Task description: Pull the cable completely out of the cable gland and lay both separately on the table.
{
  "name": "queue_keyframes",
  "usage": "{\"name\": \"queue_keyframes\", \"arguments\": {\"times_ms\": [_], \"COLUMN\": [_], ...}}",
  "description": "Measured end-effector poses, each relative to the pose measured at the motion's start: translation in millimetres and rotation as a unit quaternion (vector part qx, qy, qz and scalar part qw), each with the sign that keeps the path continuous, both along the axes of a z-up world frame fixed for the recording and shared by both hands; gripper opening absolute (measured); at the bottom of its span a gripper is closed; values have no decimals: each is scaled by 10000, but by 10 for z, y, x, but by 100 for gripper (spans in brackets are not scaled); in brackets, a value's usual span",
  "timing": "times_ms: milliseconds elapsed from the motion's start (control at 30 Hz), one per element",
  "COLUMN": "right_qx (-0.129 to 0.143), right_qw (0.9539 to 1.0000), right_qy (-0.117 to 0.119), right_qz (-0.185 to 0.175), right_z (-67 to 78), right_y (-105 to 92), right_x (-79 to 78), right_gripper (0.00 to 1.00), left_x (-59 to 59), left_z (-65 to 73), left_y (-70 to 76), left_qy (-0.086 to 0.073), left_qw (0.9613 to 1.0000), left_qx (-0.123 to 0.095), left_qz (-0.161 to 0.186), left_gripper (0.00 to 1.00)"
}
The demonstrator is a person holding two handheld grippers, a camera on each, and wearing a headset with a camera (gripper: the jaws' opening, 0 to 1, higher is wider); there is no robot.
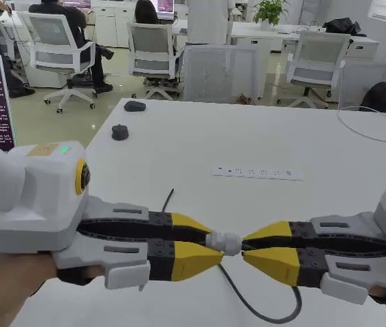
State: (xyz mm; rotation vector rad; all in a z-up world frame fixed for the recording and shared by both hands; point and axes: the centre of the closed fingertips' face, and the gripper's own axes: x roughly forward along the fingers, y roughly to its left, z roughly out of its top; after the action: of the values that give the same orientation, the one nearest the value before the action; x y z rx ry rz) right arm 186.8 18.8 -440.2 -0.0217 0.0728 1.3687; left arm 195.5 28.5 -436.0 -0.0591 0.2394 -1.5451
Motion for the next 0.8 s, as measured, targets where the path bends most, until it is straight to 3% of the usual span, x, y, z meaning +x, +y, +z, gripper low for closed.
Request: {"name": "queue_keyframes", "arguments": {"times_ms": [67,133,233,333,400,533,633,800], "right_qx": [31,109,241,328,380,467,453,459], "right_qw": [10000,9999,9997,9994,9992,9988,9989,9989], "right_qy": [8,6,-24,-55,-87,-142,-139,-61], "right_qz": [28,-4,13,14,38,54,54,40], "right_z": [14,42,93,136,168,223,218,198], "right_y": [6,-1,-14,-20,-13,5,3,-13], "right_x": [-6,11,5,4,1,4,5,9], "right_gripper": [3,3,3,3,3,3,3,3], "left_x": [7,29,17,15,14,41,46,20], "left_z": [19,49,76,111,111,91,136,111], "left_y": [13,10,0,-59,-103,-186,-194,-202], "left_qy": [-50,-286,-329,-363,-394,-326,-116,-139], "left_qw": [10000,9994,9990,9980,9976,9970,9963,9968], "left_qx": [-58,-177,-311,-508,-558,-683,-834,-734], "left_qz": [1,20,-25,-56,-75,-144,-197,-293], "left_gripper": [16,16,17,29,31,26,20,17]}}
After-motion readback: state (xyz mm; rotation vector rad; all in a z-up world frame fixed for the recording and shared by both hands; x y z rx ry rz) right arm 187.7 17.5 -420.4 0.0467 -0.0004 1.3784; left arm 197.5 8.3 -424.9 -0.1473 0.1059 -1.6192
